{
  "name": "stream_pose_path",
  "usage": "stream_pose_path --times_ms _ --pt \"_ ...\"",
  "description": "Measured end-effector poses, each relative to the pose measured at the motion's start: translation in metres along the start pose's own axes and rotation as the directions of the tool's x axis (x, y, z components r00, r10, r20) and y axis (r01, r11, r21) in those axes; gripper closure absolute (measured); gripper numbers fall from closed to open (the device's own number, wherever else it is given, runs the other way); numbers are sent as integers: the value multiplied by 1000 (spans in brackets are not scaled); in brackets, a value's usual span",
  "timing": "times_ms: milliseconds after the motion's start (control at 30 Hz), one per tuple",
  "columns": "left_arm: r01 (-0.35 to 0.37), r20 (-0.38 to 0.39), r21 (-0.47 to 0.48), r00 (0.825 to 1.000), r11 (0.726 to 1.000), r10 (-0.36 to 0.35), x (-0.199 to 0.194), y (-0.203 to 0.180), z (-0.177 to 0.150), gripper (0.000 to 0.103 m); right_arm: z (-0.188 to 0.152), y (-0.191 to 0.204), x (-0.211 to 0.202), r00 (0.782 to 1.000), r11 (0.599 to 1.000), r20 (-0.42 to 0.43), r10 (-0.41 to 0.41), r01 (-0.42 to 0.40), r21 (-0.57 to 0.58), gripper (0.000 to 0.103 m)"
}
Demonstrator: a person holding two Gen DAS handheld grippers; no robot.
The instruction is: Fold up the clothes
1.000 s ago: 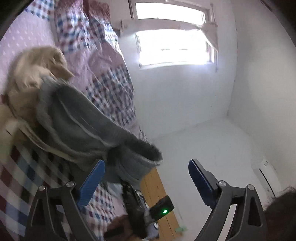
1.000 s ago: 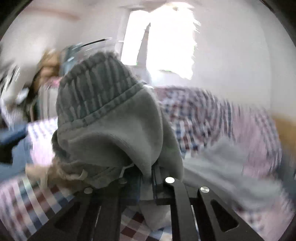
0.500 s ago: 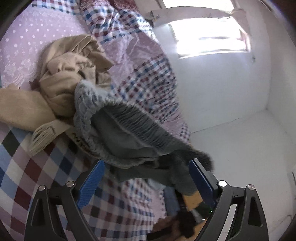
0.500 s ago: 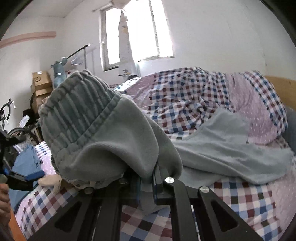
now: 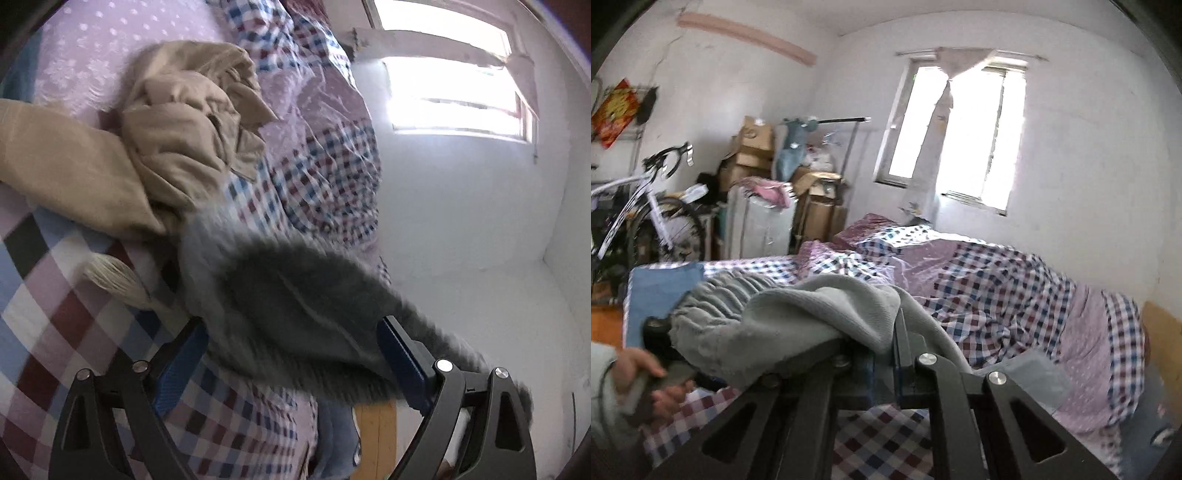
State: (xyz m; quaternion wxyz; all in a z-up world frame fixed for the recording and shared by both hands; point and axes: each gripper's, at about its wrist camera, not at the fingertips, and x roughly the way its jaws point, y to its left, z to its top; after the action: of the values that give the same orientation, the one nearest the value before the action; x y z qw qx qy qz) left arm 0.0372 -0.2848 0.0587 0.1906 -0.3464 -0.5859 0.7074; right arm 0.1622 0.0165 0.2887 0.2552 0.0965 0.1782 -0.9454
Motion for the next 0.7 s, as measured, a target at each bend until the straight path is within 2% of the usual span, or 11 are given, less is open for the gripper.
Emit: stream_pose_path --times_ms 67,133,167,200,267,300,433,500,567,700 --pt "-14 30 -4 999 1000 14 2 5 3 9 -5 13 -12 995 997 -65 70 -72 -33 96" --pt "-30 28 -28 999 999 31 7 13 5 10 -29 22 -15 980 990 -153 130 -135 -26 96" --pt "-43 17 -44 999 998 44 10 17 6 12 -43 23 -14 966 986 -199 162 -167 -9 96" --pt "-56 6 -60 998 997 56 13 21 6 18 -57 25 -12 950 980 -245 195 -198 10 96" --pt "-103 -24 -66 995 993 101 16 23 6 20 -90 27 -10 904 962 -331 270 -264 64 95" --pt "-114 -29 -51 993 992 113 14 23 7 20 -107 26 -9 888 956 -353 294 -276 101 95" --pt "-208 -21 32 978 978 208 2 12 2 20 -171 13 -10 859 928 -375 349 -259 270 93" --pt "-259 -16 72 965 963 261 -3 8 -1 20 -198 8 -10 853 905 -363 374 -250 345 92" --pt "-307 -27 110 950 945 312 -4 11 -6 20 -213 10 -8 837 902 -389 384 -251 351 92" --pt "-311 -86 121 943 943 322 10 20 -19 20 -233 24 -3 802 927 -474 363 -256 276 91"
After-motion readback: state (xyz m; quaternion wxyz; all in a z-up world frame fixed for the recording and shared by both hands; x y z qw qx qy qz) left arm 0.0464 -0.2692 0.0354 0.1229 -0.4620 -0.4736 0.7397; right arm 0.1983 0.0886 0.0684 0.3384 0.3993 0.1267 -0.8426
